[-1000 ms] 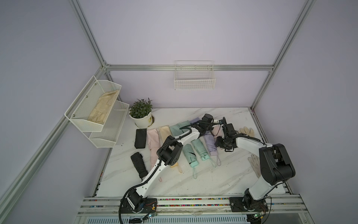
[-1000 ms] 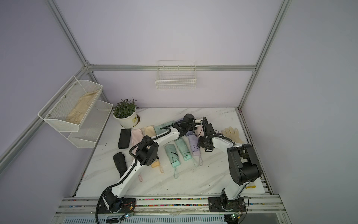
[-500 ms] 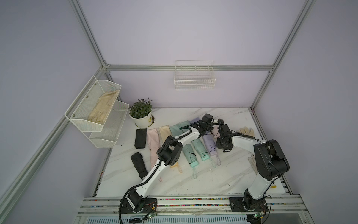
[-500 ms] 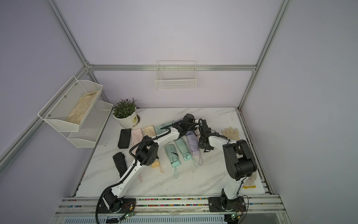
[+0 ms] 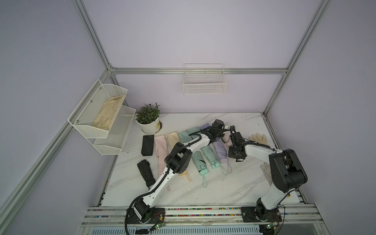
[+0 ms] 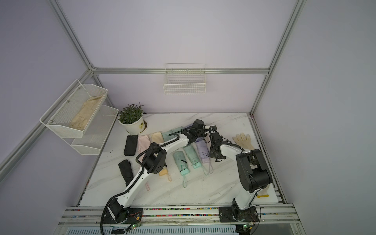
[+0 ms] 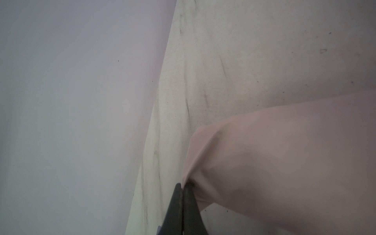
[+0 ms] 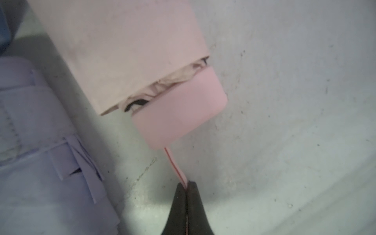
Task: Take umbrellas out of sleeves
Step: Take out the umbrella from the umbrella sleeve.
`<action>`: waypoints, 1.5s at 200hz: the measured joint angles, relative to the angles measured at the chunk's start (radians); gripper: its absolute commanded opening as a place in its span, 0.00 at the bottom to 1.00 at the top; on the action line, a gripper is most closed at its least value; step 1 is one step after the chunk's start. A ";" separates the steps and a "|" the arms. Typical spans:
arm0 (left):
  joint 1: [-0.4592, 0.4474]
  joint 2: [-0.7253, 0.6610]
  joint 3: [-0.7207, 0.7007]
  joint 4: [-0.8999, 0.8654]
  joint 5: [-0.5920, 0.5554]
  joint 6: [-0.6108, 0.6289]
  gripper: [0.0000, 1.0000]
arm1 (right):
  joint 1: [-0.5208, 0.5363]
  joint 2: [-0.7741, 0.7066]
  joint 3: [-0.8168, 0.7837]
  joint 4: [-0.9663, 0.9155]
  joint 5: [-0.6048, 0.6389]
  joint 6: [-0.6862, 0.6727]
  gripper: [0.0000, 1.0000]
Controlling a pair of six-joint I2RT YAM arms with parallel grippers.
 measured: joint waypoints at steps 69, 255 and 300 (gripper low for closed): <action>-0.015 0.000 0.000 -0.001 0.003 -0.009 0.00 | 0.000 -0.132 -0.067 -0.034 -0.035 0.029 0.00; -0.014 0.009 0.080 -0.035 -0.024 -0.010 0.00 | 0.000 -0.291 -0.126 -0.100 -0.150 0.092 0.00; -0.001 0.029 0.127 -0.031 -0.060 -0.020 0.00 | 0.000 -0.338 -0.135 -0.127 -0.156 0.100 0.00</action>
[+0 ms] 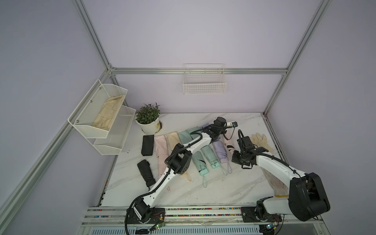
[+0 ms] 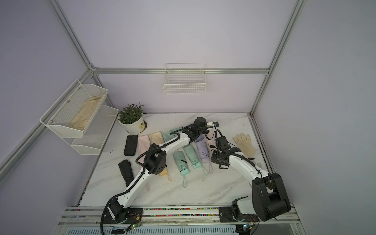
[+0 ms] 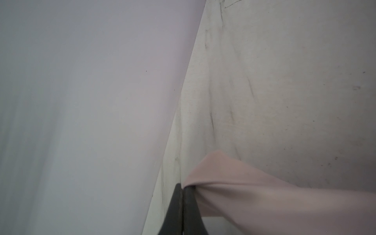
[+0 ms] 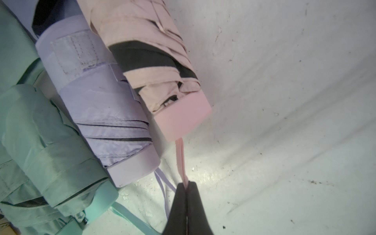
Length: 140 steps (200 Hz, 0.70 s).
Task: Take umbrellas out of sleeves
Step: Take out the umbrella from the umbrella sleeve.
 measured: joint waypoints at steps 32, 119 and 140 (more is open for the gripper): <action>0.011 0.005 0.000 -0.015 -0.002 -0.007 0.00 | 0.000 -0.024 -0.001 -0.016 0.011 0.011 0.00; 0.013 0.005 0.000 -0.008 -0.016 -0.018 0.00 | 0.000 -0.130 -0.021 -0.069 0.056 0.064 0.00; 0.013 0.005 0.000 -0.007 -0.017 -0.022 0.00 | 0.000 -0.141 -0.043 -0.070 0.055 0.074 0.00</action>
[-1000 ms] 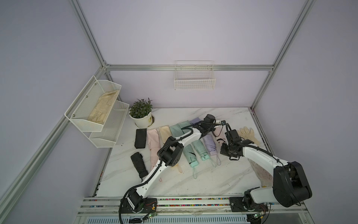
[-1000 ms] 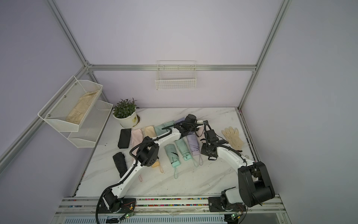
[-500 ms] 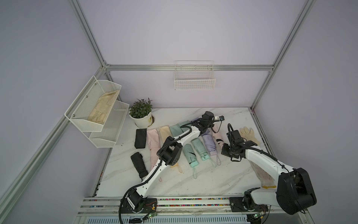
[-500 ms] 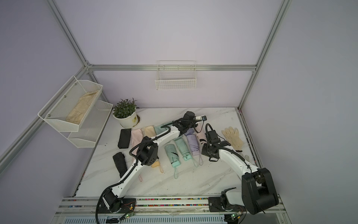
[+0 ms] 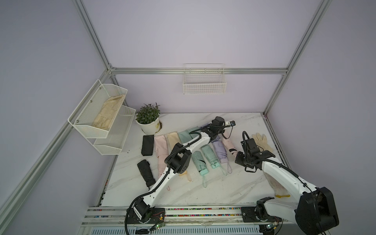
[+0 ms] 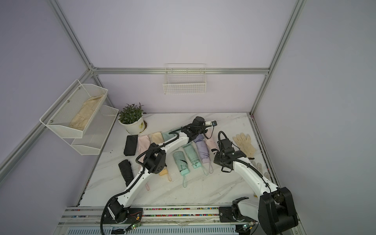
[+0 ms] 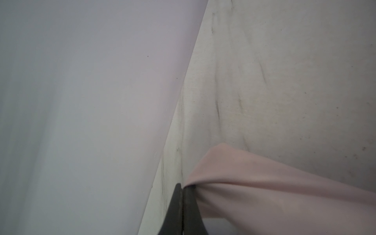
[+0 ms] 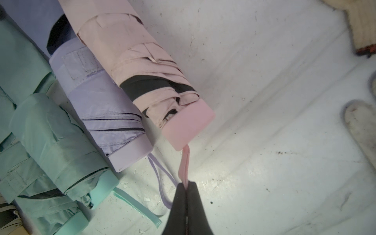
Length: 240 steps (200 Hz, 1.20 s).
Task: Take umbrellas out of sleeves
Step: Take out the umbrella from the umbrella sleeve.
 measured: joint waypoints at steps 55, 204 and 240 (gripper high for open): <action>0.000 0.000 0.000 0.006 -0.006 0.000 0.00 | 0.000 -0.013 -0.021 -0.006 -0.020 0.005 0.43; -0.001 0.000 0.000 0.017 -0.030 -0.010 0.00 | 0.000 0.359 0.134 0.231 -0.198 -0.063 0.32; -0.001 0.000 0.003 0.042 -0.086 -0.048 0.00 | -0.003 0.416 0.154 0.272 -0.211 -0.059 0.32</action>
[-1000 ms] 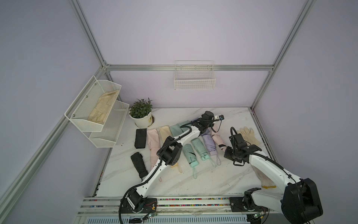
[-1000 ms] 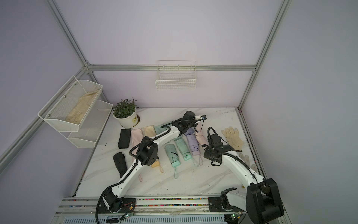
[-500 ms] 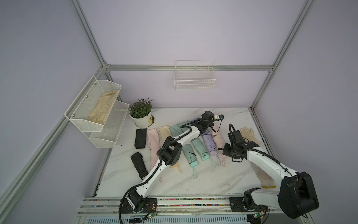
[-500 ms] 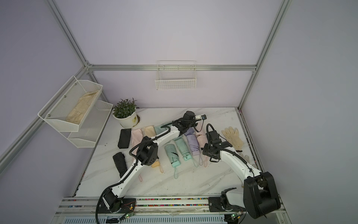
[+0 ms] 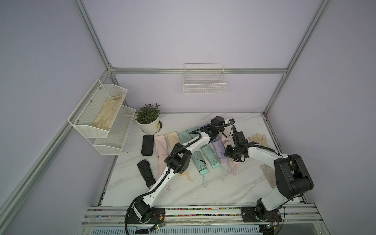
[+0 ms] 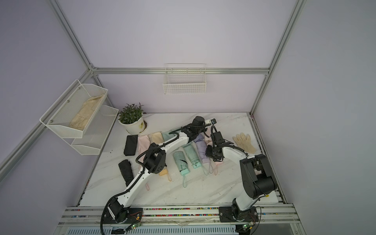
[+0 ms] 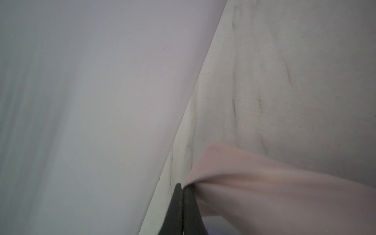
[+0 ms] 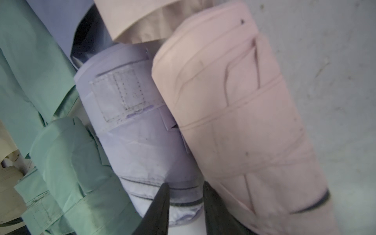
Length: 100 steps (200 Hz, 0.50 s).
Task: Take umbrellas out of sleeves
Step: Take out the umbrella from the umbrella sleeve.
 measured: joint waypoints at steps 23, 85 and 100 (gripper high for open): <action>0.001 0.000 0.012 0.018 -0.024 -0.027 0.00 | -0.012 0.014 0.010 0.007 0.015 0.005 0.32; 0.011 0.000 0.018 0.087 -0.023 -0.114 0.00 | -0.052 -0.055 0.011 0.013 0.016 -0.005 0.32; 0.016 0.000 0.018 0.090 -0.013 -0.153 0.00 | -0.053 -0.123 0.011 0.010 0.013 -0.006 0.32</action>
